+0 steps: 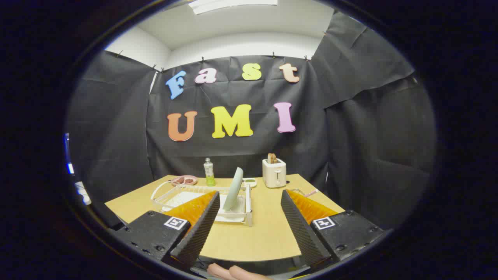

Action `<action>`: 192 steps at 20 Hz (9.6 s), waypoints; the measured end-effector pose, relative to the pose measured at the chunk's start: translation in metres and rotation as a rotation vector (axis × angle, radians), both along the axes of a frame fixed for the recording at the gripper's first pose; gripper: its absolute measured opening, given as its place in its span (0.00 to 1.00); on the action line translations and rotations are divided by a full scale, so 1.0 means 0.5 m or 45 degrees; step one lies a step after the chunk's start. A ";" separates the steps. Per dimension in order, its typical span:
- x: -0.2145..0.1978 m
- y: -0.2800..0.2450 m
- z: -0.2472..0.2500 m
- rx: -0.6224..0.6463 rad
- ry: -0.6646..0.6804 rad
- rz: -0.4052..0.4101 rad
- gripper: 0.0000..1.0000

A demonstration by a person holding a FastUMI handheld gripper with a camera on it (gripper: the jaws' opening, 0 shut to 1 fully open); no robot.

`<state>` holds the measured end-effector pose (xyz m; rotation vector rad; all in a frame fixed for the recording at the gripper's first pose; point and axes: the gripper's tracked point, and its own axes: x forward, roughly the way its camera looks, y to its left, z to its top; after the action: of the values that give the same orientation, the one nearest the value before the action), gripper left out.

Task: Take the plate from the dish rack, then take the spoon from the basket and place it into the plate.

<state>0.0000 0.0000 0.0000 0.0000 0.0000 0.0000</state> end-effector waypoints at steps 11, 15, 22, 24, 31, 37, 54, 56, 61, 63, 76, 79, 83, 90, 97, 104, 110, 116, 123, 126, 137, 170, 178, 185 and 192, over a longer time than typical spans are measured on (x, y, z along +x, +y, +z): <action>-0.006 0.025 0.004 0.010 -0.004 0.032 1.00; -0.010 0.031 0.006 0.000 -0.021 0.030 1.00; 0.011 0.047 -0.008 -0.028 -0.004 0.025 1.00; 0.028 0.059 0.000 -0.036 0.010 0.028 1.00; 0.193 0.088 0.016 -0.103 0.151 0.008 1.00; 0.379 0.138 0.032 -0.096 0.407 0.067 1.00; 0.654 0.165 0.018 -0.467 1.201 -0.235 0.54; 0.654 0.157 0.007 -0.529 1.260 -0.316 0.49; 0.650 0.171 0.004 -0.601 1.274 -0.466 0.29; 0.647 0.185 0.010 -0.651 1.242 -0.497 0.26; 0.633 0.233 0.021 -0.721 1.069 -0.703 0.23; 0.633 0.238 0.030 -0.654 1.008 -0.756 0.23; 0.623 0.226 0.041 -0.620 0.961 -0.792 0.23; 0.585 0.175 0.065 -0.520 0.868 -0.784 0.23; 0.451 0.172 0.104 -0.353 0.758 -0.533 0.23; 0.238 0.235 0.016 -0.100 0.644 -0.159 0.23; 0.144 0.220 -0.178 0.172 0.680 -0.059 0.22; 0.176 0.165 -0.318 0.294 0.784 0.003 0.23; 0.226 0.138 -0.384 0.422 0.801 0.146 0.24; 0.239 0.129 -0.412 0.459 0.818 0.189 0.26; 0.280 0.075 -0.415 0.386 0.747 0.179 0.48; 0.554 -0.356 -0.141 0.140 0.067 -0.100 0.17; 0.494 -0.303 -0.011 0.093 -0.066 -0.122 0.16; 0.371 -0.242 0.138 0.112 -0.189 -0.094 0.16; 0.216 -0.114 0.222 0.087 -0.257 -0.027 0.16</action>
<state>0.1080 -0.0569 0.1110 0.0686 -0.2021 -0.0213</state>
